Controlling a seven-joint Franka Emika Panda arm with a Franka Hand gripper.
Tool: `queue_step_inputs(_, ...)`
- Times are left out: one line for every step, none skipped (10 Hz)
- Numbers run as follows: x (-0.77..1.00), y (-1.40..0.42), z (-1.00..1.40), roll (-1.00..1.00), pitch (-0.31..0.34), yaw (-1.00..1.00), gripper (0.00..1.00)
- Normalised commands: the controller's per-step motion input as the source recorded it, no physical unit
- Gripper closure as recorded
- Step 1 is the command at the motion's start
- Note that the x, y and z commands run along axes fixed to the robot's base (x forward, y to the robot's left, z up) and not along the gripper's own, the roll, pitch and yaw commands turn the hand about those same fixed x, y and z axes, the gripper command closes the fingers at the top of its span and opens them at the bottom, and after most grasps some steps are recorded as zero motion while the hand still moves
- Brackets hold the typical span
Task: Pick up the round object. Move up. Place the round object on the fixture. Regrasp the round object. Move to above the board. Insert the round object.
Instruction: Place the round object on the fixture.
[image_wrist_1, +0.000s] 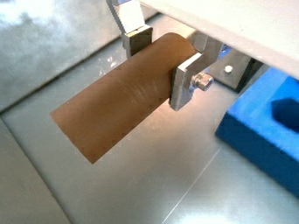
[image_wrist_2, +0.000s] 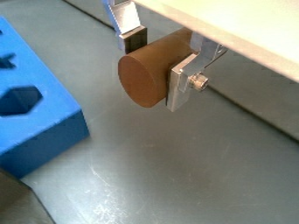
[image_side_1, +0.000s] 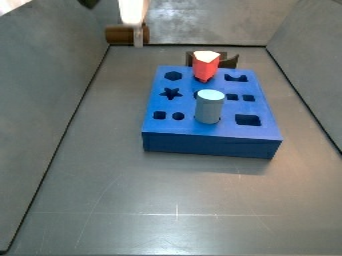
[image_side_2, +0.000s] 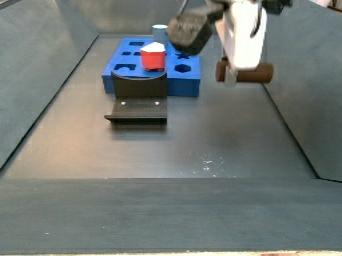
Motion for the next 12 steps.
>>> queue_step_inputs(-0.02,0.0,1.0,0.02,0.024,-0.01,1.0)
queue_step_inputs(-0.02,0.01,1.0,0.02,0.043,-0.01,1.0)
queue_step_inputs(-0.03,0.01,1.0,0.03,0.058,-0.01,1.0)
queue_step_inputs(-0.03,0.01,0.93,0.03,0.067,-0.02,1.0)
queue_step_inputs(-0.01,0.02,0.66,0.04,0.09,-0.02,1.0)
queue_step_inputs(-0.01,0.02,0.51,0.05,0.109,-0.02,1.0)
queue_step_inputs(0.0,0.02,0.35,0.04,0.122,-0.01,1.0)
queue_step_inputs(1.0,-0.26,0.26,-0.01,0.022,1.0,1.0)
queue_step_inputs(1.0,-0.26,0.22,-0.01,0.029,1.0,1.0)
queue_step_inputs(1.0,-0.25,0.21,-0.01,0.033,1.0,1.0)
queue_step_inputs(1.0,-0.22,0.2,-0.01,0.043,1.0,1.0)
queue_step_inputs(1.0,-0.21,0.19,-0.01,0.05,1.0,1.0)
